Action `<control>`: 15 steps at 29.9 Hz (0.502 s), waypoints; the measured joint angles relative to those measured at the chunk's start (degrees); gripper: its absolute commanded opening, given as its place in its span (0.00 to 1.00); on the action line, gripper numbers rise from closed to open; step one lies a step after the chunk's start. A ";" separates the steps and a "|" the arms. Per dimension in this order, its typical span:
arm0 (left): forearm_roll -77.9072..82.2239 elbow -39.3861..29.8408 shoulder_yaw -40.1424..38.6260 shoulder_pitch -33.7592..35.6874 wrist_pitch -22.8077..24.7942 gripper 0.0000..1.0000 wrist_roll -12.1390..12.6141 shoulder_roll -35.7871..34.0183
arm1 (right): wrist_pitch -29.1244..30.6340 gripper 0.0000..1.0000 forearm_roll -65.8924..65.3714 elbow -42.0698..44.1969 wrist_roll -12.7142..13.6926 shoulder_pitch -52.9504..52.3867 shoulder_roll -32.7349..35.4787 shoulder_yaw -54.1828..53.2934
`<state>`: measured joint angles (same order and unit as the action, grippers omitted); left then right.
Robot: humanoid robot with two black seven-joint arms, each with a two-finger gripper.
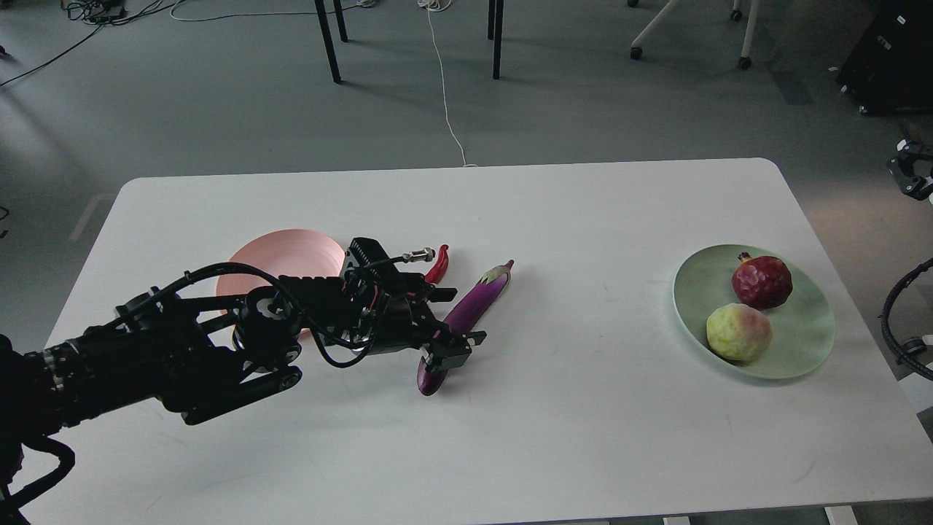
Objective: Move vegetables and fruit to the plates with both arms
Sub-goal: 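Lower the left gripper onto the purple eggplant and grasp it, then lift the eggplant and lay it on the pink plate, then release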
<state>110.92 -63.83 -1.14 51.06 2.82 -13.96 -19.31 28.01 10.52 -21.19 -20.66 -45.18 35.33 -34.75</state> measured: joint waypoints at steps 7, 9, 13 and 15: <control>0.08 4.10 0.42 -1.33 -0.01 0.40 -0.04 1.66 | 0.00 0.99 -0.06 -0.31 0.00 0.01 -0.24 0.09; 0.08 4.45 0.47 -1.48 -0.04 0.33 -0.39 1.69 | 0.00 0.99 -0.06 -0.35 0.00 0.01 0.01 0.06; 0.06 4.61 0.64 -1.56 -0.03 0.28 -0.83 1.47 | 0.00 0.99 -0.06 -0.34 0.00 0.01 0.28 0.05; 0.03 4.64 0.68 -1.61 0.00 0.25 -0.85 1.36 | 0.00 0.99 -0.06 -0.35 -0.04 0.01 0.28 0.05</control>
<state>110.96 -59.20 -0.46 49.44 2.83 -14.81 -17.95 28.01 10.46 -21.54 -20.70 -45.18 35.61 -34.71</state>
